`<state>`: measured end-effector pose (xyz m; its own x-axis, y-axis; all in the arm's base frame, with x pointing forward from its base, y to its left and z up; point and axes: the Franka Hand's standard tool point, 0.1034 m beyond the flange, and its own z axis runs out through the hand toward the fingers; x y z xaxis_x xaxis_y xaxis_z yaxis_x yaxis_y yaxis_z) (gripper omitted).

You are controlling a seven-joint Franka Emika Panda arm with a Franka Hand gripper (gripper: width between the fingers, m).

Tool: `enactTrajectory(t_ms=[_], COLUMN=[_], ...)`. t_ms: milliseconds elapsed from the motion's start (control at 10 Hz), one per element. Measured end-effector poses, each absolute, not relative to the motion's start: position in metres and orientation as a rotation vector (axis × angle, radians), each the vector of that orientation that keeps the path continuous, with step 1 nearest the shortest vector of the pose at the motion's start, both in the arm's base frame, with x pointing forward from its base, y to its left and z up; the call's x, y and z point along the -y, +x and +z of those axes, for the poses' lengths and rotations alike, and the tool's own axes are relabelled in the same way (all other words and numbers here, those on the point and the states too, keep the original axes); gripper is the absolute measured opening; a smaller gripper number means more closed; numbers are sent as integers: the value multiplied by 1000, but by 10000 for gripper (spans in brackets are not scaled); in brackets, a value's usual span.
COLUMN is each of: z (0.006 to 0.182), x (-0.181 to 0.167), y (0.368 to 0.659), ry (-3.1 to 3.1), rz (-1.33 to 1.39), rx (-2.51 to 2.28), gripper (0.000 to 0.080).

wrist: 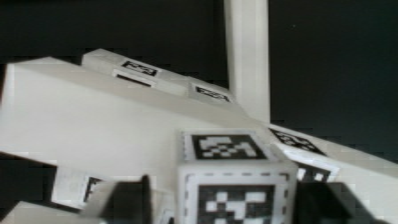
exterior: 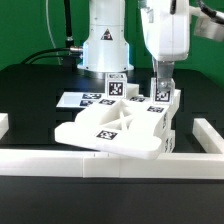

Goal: Assemble chair

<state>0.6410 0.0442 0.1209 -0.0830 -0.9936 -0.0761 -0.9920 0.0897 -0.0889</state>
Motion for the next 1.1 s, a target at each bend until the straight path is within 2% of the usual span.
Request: enactTrajectory(t_ms=[100,200,300,600,1100], z=[121,121,121,127,129], x=[-44,-45,-46,-50,-51], y=[641,641,641,644,647], ry=[-2048,-2094,-2146,-2449,-2790], rz=[-21,-23,-23,-35,-87], rx=[-2227,-2185,-2138,-1788,-1196], gripper=[508,508,620,648,649])
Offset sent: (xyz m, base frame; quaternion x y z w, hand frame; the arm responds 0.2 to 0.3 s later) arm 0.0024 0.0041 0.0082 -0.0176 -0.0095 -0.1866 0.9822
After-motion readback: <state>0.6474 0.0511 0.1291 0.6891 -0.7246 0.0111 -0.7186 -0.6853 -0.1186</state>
